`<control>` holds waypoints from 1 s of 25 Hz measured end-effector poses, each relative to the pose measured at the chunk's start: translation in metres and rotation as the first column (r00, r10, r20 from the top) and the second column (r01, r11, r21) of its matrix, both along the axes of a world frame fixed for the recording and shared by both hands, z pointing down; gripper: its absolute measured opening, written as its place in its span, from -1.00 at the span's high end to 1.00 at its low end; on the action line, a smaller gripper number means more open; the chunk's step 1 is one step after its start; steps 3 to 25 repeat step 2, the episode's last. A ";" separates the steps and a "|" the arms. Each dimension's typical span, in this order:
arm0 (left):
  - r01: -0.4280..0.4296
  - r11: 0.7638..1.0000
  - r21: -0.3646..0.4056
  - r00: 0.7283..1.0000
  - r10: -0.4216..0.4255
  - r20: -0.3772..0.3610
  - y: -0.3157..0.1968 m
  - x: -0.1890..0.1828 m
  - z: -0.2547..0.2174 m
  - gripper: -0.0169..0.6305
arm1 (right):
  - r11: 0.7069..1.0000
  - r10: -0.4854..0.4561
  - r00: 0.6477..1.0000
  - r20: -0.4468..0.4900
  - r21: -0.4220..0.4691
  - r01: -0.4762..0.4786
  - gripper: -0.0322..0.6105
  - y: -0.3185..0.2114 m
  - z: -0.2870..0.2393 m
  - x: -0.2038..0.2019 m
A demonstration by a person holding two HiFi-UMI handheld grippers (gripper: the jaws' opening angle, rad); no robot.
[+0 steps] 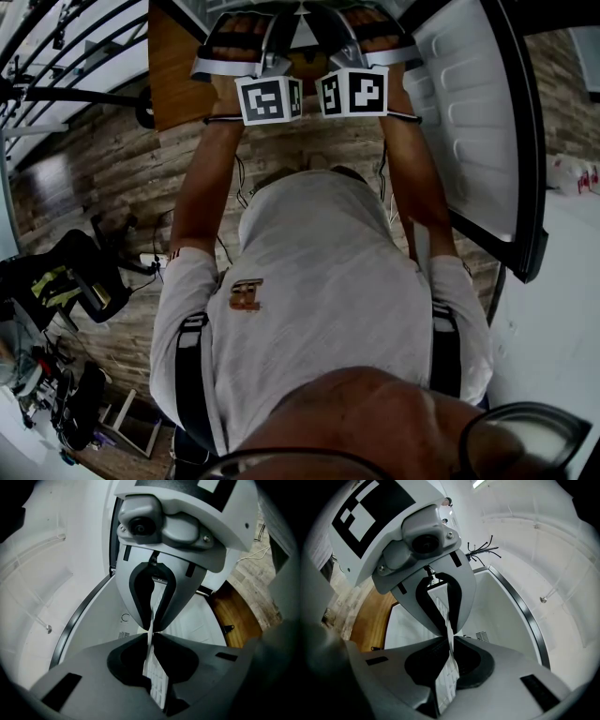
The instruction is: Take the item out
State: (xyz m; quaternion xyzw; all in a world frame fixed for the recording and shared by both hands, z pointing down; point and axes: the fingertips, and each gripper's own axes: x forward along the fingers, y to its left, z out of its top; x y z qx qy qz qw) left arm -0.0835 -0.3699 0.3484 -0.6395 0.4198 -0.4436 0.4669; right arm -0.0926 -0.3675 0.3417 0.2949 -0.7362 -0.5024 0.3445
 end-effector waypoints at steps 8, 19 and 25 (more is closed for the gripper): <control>0.000 1.000 0.000 1.000 0.000 -0.002 0.000 0.000 0.000 0.81 | 1.000 0.002 1.000 0.001 0.001 -0.002 0.74 0.000 0.000 0.001; 0.000 1.000 0.000 1.000 0.000 -0.002 0.000 0.000 0.000 0.81 | 1.000 0.002 1.000 0.001 0.001 -0.002 0.74 0.000 0.000 0.001; 0.000 1.000 0.000 1.000 0.000 -0.002 0.000 0.000 0.000 0.81 | 1.000 0.002 1.000 0.001 0.001 -0.002 0.74 0.000 0.000 0.001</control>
